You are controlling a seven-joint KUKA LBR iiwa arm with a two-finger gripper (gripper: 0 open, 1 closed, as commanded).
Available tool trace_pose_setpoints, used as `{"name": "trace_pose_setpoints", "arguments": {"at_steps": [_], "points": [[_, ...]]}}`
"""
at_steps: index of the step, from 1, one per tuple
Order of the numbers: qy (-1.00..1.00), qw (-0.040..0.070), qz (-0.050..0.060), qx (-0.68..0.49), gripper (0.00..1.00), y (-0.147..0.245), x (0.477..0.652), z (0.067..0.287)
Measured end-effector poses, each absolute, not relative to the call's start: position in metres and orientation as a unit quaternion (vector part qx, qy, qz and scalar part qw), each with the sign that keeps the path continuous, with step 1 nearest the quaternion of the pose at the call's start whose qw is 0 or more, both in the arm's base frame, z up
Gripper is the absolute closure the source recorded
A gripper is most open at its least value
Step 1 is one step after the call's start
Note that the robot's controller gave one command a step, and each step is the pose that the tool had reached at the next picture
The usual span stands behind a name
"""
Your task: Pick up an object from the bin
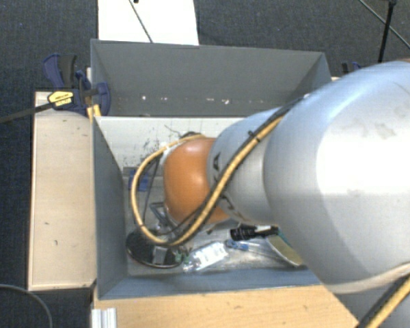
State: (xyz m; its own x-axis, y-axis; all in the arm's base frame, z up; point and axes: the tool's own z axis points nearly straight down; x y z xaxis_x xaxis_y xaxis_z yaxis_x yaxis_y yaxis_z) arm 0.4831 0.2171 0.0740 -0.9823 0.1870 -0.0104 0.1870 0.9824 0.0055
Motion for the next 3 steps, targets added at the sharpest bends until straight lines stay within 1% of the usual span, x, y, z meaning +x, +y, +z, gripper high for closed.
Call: {"name": "trace_pose_setpoints", "arguments": {"at_steps": [1, 2, 3], "points": [[0.996, 0.004, 0.002, 0.094, 0.0, 0.2173, 0.4822, 0.0734], [0.995, 0.005, 0.002, 0.095, 1.0, 0.217, 0.4828, 0.0739], [0.995, 0.004, 0.002, 0.095, 0.0, 0.2172, 0.4819, 0.0731]]}}
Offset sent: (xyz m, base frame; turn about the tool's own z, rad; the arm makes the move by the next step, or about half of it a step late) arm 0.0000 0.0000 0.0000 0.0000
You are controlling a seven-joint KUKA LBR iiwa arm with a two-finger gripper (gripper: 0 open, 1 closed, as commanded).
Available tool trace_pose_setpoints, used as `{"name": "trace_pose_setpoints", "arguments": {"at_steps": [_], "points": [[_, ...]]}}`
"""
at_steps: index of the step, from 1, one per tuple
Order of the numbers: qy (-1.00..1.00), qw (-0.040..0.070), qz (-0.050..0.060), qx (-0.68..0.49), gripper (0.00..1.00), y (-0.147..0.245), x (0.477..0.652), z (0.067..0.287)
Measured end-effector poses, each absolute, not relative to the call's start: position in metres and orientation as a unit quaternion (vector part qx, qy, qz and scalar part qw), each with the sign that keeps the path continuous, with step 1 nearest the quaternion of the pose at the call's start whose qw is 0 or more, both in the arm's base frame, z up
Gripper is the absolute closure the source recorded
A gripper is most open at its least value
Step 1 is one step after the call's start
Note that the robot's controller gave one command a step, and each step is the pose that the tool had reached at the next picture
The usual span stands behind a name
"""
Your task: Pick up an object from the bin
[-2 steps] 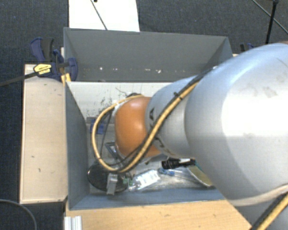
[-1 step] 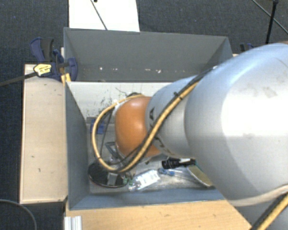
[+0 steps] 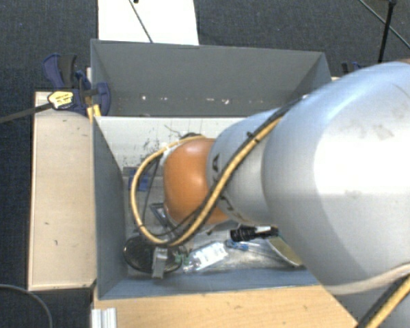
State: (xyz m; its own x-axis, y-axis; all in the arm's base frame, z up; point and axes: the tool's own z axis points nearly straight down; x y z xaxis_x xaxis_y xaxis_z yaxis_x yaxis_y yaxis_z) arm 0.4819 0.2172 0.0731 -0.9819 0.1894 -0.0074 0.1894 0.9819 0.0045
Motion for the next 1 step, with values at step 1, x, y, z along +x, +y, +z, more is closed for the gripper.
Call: {"name": "trace_pose_setpoints", "arguments": {"at_steps": [1], "points": [[0.995, 0.004, 0.002, 0.096, 1.0, 0.2173, 0.4824, 0.0739]]}}
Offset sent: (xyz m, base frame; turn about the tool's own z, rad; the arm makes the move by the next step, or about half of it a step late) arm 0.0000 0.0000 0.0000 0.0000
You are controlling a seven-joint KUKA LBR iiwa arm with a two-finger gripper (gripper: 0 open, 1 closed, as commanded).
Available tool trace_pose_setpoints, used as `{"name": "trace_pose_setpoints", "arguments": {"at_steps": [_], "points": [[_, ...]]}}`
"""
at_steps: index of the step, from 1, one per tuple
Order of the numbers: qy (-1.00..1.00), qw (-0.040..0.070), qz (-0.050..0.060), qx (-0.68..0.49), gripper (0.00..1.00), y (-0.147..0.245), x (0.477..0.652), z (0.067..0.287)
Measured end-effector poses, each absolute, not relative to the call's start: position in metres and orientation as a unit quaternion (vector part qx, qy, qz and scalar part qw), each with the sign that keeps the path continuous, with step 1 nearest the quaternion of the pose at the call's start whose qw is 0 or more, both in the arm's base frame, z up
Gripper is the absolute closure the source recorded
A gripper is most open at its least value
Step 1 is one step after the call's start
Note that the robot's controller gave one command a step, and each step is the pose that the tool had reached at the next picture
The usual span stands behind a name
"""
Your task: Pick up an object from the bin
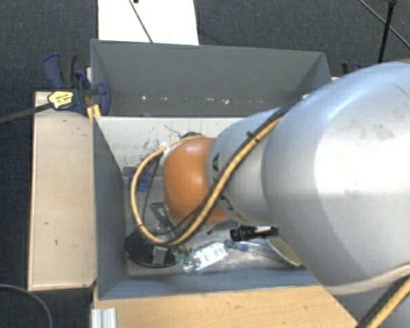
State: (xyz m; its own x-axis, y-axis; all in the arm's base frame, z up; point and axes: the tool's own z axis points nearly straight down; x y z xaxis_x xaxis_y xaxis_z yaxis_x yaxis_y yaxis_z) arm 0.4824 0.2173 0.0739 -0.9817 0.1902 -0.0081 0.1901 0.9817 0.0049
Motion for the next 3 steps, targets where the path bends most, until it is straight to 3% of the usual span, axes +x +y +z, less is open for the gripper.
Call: {"name": "trace_pose_setpoints", "arguments": {"at_steps": [1, 2, 3], "points": [[0.995, 0.004, 0.002, 0.096, 0.0, 0.217, 0.482, 0.073], [0.995, 0.005, 0.002, 0.095, 1.0, 0.217, 0.483, 0.074], [0.994, 0.005, 0.003, 0.105, 1.0, 0.227, 0.498, 0.177]]}}
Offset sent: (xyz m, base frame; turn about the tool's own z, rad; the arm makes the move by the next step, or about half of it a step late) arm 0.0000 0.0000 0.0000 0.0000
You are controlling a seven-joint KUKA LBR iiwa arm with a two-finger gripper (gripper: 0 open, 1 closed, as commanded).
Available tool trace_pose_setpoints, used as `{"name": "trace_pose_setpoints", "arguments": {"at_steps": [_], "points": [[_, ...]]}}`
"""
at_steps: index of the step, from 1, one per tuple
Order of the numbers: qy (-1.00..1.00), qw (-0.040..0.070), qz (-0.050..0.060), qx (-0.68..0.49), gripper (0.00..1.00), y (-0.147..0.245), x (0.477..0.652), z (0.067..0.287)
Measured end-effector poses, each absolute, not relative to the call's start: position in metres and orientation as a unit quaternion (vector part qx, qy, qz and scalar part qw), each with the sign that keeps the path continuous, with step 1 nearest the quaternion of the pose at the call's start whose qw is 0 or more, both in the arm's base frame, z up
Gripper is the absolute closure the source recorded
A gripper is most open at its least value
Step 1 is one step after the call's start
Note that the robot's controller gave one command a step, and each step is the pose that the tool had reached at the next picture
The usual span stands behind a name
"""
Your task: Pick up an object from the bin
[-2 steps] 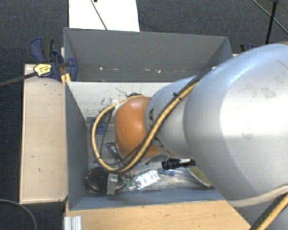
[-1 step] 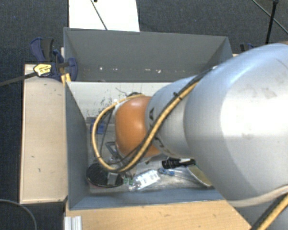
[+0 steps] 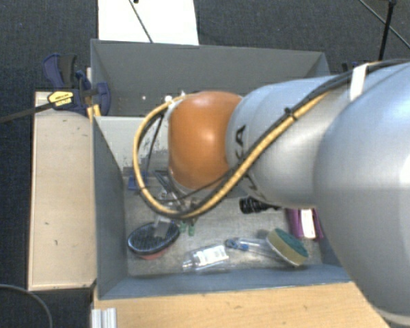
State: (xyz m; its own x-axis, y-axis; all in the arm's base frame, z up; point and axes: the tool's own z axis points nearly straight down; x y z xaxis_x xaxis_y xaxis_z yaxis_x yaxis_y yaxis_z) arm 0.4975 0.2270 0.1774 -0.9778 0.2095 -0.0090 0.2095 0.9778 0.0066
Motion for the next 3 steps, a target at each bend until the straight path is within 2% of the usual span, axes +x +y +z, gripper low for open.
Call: {"name": "trace_pose_setpoints", "arguments": {"at_steps": [1, 2, 3], "points": [[0.995, 0.001, 0.0, 0.104, 0.0, 0.226, 0.495, 0.173], [0.987, -0.001, 0.0, -0.16, 0.0, 0.216, 0.5, 0.089], [0.941, 0.0, 0.0, -0.338, 0.0, 0.217, 0.504, 0.07]]}}
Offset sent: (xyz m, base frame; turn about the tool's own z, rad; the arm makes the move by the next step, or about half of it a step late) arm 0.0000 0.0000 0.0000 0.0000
